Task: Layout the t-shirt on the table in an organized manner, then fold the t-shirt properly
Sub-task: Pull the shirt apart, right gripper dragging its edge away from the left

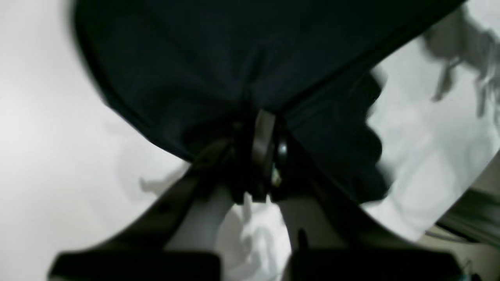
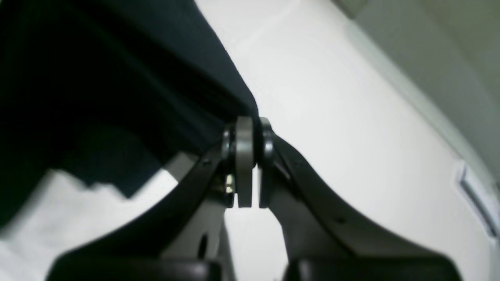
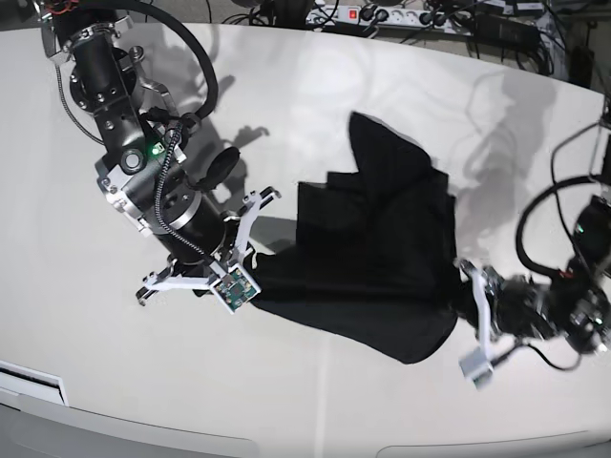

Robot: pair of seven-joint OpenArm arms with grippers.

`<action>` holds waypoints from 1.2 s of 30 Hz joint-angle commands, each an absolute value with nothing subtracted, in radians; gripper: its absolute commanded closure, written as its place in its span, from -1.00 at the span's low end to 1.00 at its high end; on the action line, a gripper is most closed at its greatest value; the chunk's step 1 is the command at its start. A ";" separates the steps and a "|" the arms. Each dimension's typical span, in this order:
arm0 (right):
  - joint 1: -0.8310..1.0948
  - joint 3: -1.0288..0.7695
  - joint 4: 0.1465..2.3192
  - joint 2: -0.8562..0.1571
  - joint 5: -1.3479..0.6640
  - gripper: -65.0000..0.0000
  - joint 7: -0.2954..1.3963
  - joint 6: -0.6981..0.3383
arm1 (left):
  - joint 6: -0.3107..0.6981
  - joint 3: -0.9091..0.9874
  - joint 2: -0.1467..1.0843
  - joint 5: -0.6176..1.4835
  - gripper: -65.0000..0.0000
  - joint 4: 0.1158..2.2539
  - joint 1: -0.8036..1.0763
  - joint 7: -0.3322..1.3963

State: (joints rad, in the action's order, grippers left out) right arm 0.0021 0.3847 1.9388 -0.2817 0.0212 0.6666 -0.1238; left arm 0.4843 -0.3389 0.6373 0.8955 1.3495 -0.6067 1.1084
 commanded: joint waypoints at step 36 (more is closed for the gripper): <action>-0.046 0.110 1.963 -0.609 -0.054 1.00 0.742 -0.076 | 0.437 -0.324 0.680 0.839 1.00 1.294 -0.720 1.148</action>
